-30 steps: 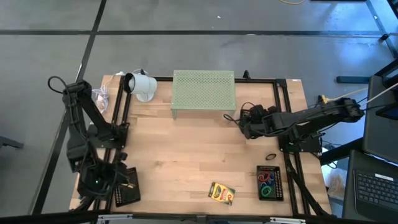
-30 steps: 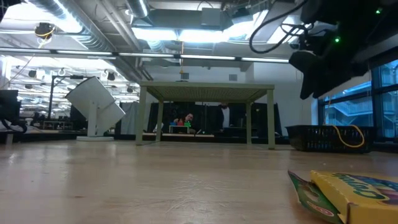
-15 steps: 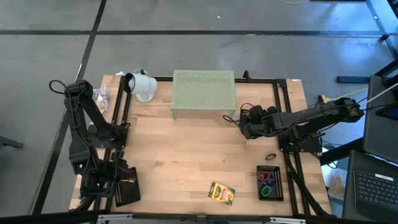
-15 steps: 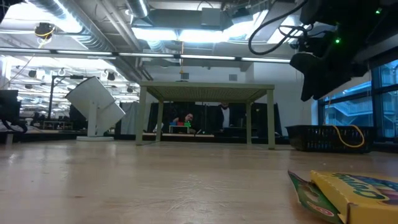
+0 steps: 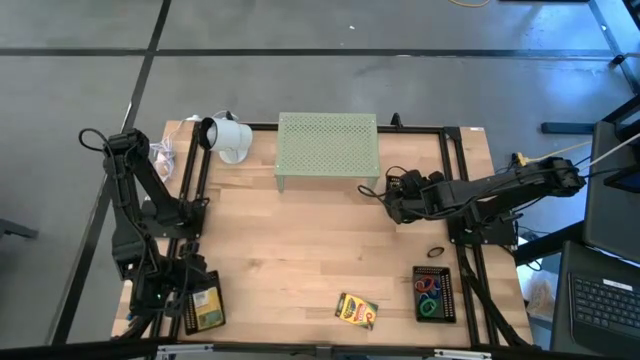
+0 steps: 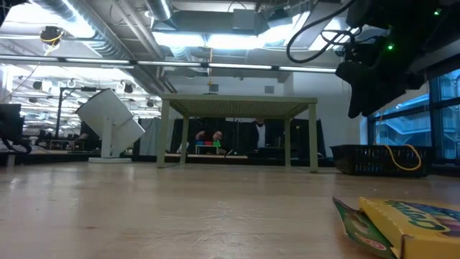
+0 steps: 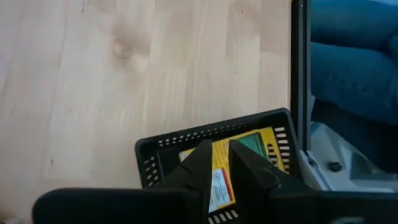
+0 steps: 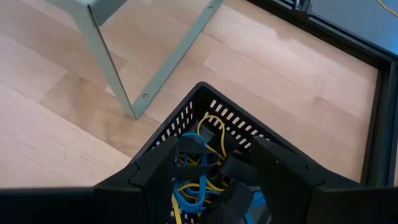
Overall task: Pick & Place Office Desk Supplies
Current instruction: Put the crayon box into the bottom left black bin
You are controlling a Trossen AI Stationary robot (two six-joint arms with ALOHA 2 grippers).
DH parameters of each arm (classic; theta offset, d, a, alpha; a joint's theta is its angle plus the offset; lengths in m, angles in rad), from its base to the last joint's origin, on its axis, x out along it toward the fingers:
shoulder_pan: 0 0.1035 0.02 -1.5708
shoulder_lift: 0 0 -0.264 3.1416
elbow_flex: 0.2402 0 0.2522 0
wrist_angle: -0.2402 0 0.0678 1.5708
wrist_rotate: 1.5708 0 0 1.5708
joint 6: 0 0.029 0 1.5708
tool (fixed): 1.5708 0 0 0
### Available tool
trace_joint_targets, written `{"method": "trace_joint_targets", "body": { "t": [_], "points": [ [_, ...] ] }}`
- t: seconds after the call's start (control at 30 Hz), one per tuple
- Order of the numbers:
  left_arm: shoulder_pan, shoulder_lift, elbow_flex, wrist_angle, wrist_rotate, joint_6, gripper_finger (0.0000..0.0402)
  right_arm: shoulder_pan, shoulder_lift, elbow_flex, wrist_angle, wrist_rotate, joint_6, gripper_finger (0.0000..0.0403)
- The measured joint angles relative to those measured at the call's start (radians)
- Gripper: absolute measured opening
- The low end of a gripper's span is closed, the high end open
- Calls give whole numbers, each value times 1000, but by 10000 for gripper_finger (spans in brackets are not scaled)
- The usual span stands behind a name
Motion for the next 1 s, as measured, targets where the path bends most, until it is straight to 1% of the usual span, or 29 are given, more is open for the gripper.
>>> {"method": "trace_joint_targets", "body": {
  "t": [0.1,0.17,0.3,0.43,0.5,0.57,0.67,0.77,0.87,0.93,1.0],
  "points": [
    [0,0,0,-1,-35,66,49,0,0,0,4,-1,0,205],
    [1,0,0,-2,-99,123,48,0,0,0,23,-27,0,205],
    [24,0,0,-2,-262,254,48,0,0,0,109,-131,-30,205],
    [79,0,0,-1,-438,371,47,24,0,0,295,-231,-144,205],
    [113,0,0,-1,-514,390,47,53,0,0,416,-274,-198,205],
    [148,0,0,1,-557,376,47,89,0,0,527,-325,-250,205],
    [203,0,0,1,-550,356,47,156,1,0,654,-395,-286,205],
    [251,0,0,1,-511,356,48,232,30,0,731,-420,-286,205],
    [292,0,0,1,-470,356,48,304,88,0,798,-432,-286,205],
    [314,0,0,1,-455,357,48,343,136,0,853,-483,-286,205],
    [332,0,0,2,-454,371,48,382,184,0,930,-558,-306,205]
  ]
}}
